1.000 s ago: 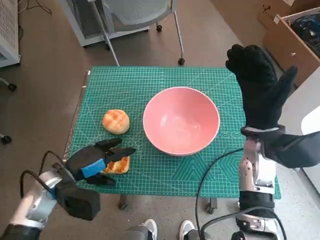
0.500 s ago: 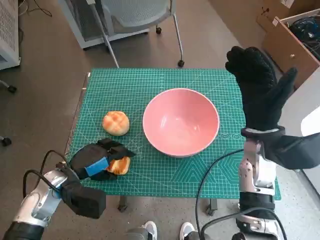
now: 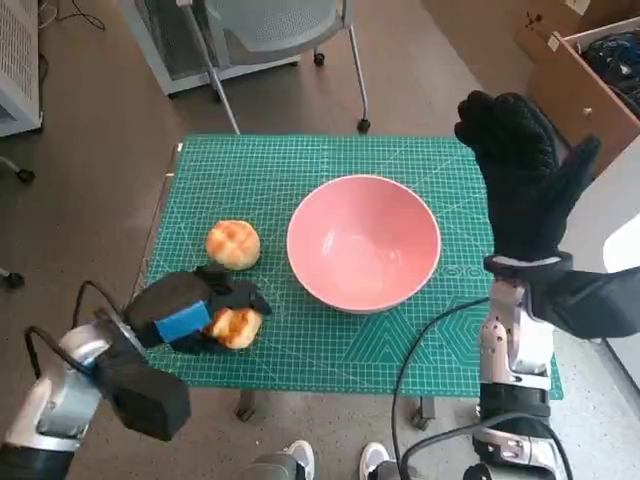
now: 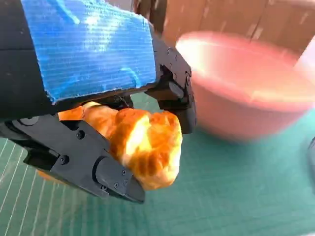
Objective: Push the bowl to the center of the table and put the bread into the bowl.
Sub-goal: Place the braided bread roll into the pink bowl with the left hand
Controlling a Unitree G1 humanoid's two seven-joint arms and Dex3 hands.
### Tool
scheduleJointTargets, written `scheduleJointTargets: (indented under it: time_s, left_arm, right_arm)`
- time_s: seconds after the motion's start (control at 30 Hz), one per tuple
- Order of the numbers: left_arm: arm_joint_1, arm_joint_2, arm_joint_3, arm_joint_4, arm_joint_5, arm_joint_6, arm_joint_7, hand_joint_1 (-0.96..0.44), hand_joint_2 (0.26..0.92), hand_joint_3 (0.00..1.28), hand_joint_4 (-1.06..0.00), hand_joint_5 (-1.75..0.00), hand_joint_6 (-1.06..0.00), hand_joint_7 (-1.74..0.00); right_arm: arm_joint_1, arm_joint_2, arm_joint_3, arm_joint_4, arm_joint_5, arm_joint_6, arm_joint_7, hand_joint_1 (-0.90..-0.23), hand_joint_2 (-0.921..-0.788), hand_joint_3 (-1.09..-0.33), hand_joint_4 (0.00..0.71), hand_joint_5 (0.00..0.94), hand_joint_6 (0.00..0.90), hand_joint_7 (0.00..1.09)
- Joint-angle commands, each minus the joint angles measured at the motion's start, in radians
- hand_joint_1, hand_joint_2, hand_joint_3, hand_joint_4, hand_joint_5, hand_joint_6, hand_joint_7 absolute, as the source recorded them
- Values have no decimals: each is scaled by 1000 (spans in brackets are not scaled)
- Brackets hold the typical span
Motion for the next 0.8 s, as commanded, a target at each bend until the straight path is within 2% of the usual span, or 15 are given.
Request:
scheduleJointTargets:
  time_s: [0.03, 0.2, 0.47, 0.6, 0.8]
  left_arm:
    - [-53, -12, 35, -65, -55, 17, -6, 2, 920, 62, -679, -1166, -651, -1151]
    - [-135, -50, 42, -117, -109, 64, -6, 3, 911, 31, -741, -1096, -693, -1111]
    - [-282, -162, -8, -134, -113, 123, 19, 3, 906, 17, -763, -1065, -721, -1090]
    - [-355, -237, -62, -82, -86, 107, 41, 2, 907, 16, -764, -1062, -718, -1093]
    - [-465, -334, -151, 60, -25, 66, 67, 1, 919, 45, -708, -1121, -662, -1153]
  right_arm:
    - [23, -1, -4, 11, 5, -1, 3, -630, -921, -705, 246, 0, 66, 505]
    - [22, -1, -6, 12, 4, -5, 2, -630, -921, -707, 245, 0, 61, 507]
    - [18, -1, -8, 25, 8, -14, 7, -631, -921, -708, 246, 0, 57, 512]
    - [23, 0, -8, 23, 11, -15, 11, -631, -921, -708, 246, 1, 56, 513]
    - [34, -5, -12, 4, 20, -8, 17, -631, -921, -706, 247, 1, 55, 516]
